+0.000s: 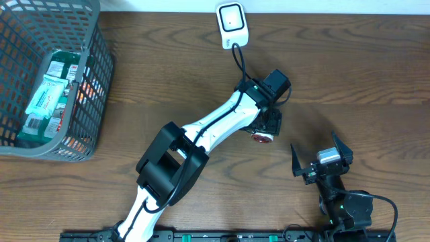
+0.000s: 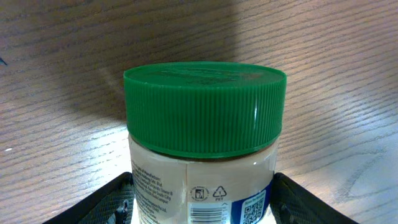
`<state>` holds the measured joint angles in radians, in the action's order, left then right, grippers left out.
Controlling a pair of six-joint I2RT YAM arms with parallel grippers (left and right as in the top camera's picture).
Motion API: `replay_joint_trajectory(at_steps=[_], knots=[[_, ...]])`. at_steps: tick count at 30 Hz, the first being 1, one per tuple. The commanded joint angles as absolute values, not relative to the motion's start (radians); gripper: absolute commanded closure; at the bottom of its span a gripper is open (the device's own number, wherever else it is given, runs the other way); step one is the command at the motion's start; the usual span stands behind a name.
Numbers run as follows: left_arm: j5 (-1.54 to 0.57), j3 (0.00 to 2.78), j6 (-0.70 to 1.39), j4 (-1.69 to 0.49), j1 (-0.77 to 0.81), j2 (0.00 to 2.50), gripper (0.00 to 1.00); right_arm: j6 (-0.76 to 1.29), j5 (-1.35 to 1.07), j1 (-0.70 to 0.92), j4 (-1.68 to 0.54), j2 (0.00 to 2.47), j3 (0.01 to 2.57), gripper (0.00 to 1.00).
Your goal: Scan the item barcode
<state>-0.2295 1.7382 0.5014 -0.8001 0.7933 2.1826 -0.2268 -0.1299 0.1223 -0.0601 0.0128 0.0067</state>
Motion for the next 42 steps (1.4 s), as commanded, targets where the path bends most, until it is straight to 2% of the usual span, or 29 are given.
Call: replay_joint_trajectory(at_steps=[1, 42], knots=[[-0.215, 1.723, 0.511, -0.797, 0.793, 2.188, 0.31, -0.214, -0.124, 0.138, -0.064, 0.009, 0.006, 0.01], [-0.163, 1.711, 0.511, -0.772, 0.826, 2.218, 0.30, -0.214, -0.124, 0.138, -0.064, 0.009, 0.006, 0.01]])
